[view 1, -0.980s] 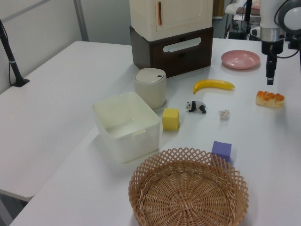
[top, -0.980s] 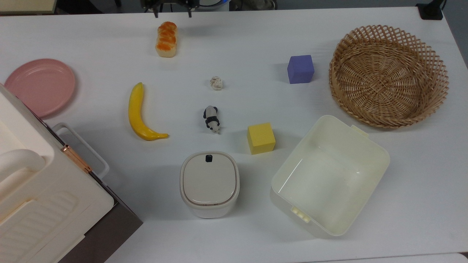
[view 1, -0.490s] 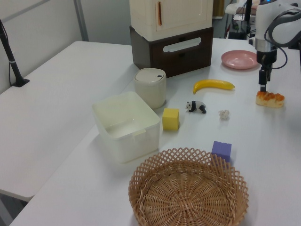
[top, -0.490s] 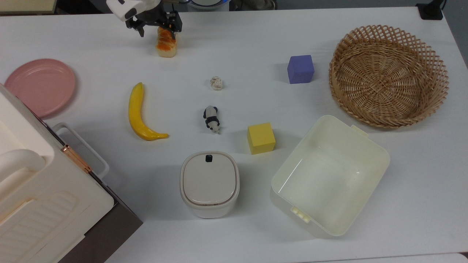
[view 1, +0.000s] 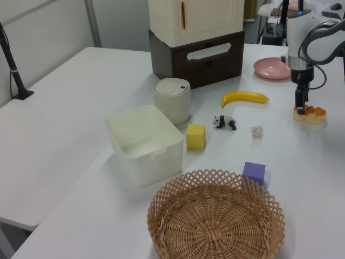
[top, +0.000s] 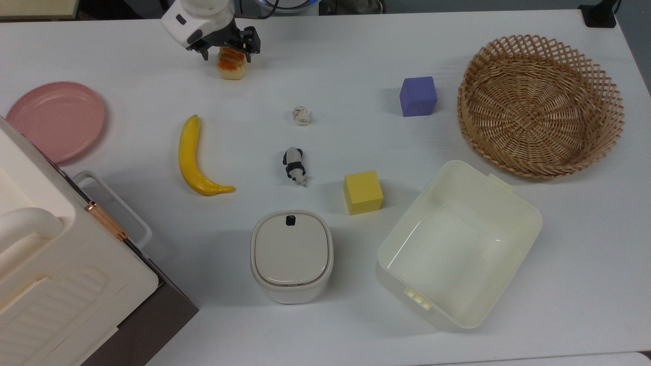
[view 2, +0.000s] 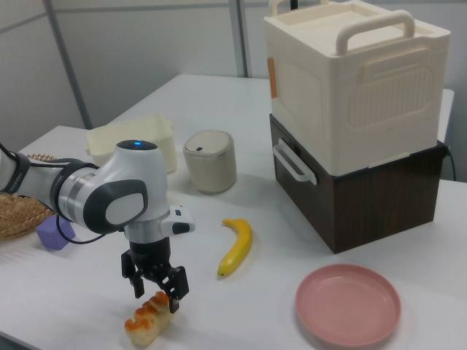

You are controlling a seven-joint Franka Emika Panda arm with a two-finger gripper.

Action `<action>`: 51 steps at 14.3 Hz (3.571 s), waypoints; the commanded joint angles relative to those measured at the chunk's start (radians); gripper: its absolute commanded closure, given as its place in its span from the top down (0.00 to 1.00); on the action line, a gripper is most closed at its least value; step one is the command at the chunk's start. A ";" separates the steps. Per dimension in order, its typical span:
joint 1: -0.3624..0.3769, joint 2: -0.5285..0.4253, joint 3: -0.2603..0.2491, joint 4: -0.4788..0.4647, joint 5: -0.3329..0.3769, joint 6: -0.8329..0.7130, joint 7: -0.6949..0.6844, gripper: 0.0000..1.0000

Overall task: Put the bread in the basket
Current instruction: 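Move the gripper over the glazed bread roll and lower it, then close the gripper on the bread roll and lift it, then carry the bread roll past the purple cube to the wicker basket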

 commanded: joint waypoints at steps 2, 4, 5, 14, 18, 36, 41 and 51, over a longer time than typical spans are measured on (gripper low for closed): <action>0.016 0.034 -0.006 -0.018 -0.045 0.029 -0.009 0.98; 0.025 0.054 -0.006 -0.016 -0.063 0.029 -0.009 0.90; 0.025 0.058 -0.006 -0.018 -0.083 0.028 -0.009 0.84; 0.062 0.002 -0.006 0.039 -0.083 -0.129 -0.006 0.46; 0.112 -0.111 -0.006 0.054 -0.081 -0.187 -0.003 0.46; 0.209 0.107 0.027 0.669 0.024 -0.360 0.060 0.46; 0.235 0.250 0.089 0.804 0.037 -0.362 0.128 0.46; 0.525 0.310 0.094 0.867 0.034 -0.368 0.360 0.47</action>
